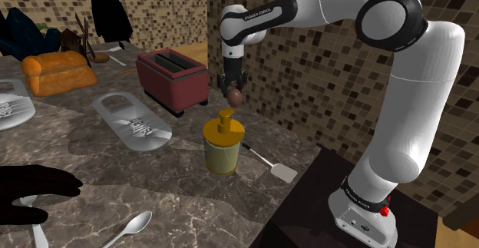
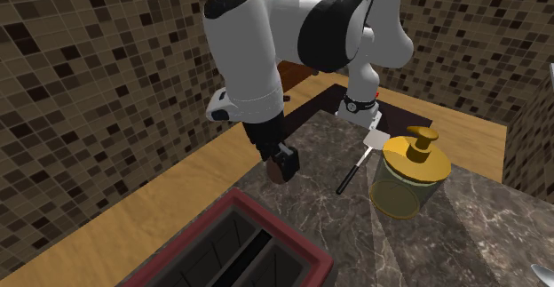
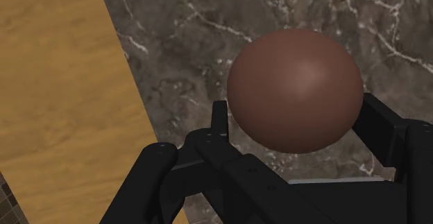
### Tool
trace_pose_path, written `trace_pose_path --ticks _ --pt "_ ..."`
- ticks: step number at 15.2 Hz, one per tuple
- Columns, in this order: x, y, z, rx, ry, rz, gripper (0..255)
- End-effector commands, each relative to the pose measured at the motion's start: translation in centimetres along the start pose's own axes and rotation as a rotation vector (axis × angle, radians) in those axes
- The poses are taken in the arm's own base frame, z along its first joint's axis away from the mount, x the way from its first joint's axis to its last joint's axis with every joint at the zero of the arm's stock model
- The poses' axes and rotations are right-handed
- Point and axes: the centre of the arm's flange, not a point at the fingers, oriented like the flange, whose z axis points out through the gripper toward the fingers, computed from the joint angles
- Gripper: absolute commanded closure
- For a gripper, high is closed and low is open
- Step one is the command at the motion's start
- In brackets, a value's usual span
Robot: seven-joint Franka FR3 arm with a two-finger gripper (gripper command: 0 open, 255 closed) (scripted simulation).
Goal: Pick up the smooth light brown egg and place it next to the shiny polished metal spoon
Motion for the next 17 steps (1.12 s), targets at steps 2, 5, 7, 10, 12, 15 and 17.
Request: trace_pose_path --ticks 2,5,7,10,12,15,17 --pt "-0.3 -0.1 -1.6 0.000 0.000 0.000 255" --pt "-0.5 -0.2 -3.1 0.000 0.000 0.000 255" --pt "-0.7 -0.2 -4.2 0.000 0.000 0.000 255" --pt "-1.0 -0.3 -5.7 0.000 0.000 0.000 255" --pt "-1.2 -0.4 -6.4 0.000 0.000 0.000 255" --pt "-3.6 -3.4 -5.8 0.000 0.000 0.000 255" --pt "-5.3 -5.4 -5.4 0.000 0.000 0.000 255"
